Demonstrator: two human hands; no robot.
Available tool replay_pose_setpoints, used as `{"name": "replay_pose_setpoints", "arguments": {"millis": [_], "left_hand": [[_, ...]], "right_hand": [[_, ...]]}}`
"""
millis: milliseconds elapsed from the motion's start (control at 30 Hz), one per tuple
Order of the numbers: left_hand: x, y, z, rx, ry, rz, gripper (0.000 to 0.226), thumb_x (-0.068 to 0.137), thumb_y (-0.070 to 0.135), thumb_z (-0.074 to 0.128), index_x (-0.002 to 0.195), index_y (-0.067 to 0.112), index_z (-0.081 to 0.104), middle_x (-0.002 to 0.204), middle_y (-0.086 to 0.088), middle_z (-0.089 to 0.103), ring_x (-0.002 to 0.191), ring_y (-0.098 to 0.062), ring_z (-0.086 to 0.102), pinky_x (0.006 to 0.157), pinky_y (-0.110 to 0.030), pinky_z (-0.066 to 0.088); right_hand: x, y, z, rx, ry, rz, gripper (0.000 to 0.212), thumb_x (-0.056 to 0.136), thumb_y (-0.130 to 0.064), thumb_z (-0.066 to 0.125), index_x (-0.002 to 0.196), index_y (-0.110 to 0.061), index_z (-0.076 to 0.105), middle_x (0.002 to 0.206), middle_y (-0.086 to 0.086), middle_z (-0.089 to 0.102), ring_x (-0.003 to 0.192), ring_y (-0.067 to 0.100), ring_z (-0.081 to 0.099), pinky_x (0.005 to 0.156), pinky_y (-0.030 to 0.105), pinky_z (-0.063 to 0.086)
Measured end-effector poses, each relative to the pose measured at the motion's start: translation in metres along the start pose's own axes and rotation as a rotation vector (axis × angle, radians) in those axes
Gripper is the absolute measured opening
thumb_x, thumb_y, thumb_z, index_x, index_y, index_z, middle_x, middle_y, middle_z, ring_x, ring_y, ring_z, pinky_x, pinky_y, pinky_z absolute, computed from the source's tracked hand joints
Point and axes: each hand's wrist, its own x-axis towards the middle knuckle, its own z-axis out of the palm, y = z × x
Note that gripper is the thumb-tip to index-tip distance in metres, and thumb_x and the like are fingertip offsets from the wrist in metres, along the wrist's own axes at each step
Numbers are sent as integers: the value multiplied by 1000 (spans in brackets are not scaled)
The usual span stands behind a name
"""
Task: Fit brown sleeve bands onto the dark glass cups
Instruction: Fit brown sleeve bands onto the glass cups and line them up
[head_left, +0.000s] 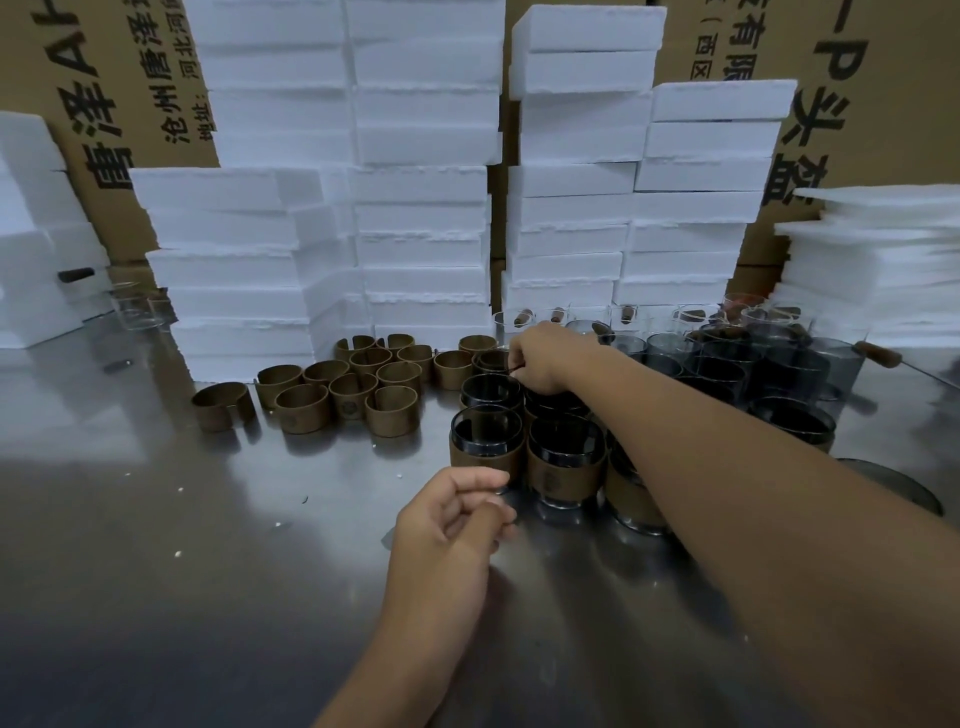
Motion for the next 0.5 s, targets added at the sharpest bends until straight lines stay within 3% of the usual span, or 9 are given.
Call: {"name": "replay_pose_setpoints", "arguments": {"millis": [100,233,367,500], "left_hand": [[0,0,-1,-2,-3,3,25,86,-6,56,85,15,68,61,2,66,59,-5,63,56,-12,46],[1,-1,-1,21,-30,10,23,86,-5,56,86,15,68,63,2,66,61,-5,63,58,-12,45],[2,-2,-1,28,-38,-3,23,87,-6,57,86,15,68,62,3,66,60,-6,63,57,-11,45],[2,0,-2,43,-15,-7,22,87,-5,56,88,14,67,69,0,65,60,-6,64,56,-11,46]], "right_hand": [[0,-3,0,28,52,-16,6,93,-27,59,98,-24,62,128,7,54,117,28,52,104,52,39],[-1,-5,4,87,141,-21,15,94,-31,58,107,-24,61,128,6,51,116,28,50,99,47,40],[-7,-1,2,328,221,-21,11,97,-26,54,106,-21,56,124,10,50,106,28,54,87,37,44],[-28,1,-12,623,359,-68,3,99,-18,49,96,-17,50,100,4,55,78,17,53,60,17,42]]}}
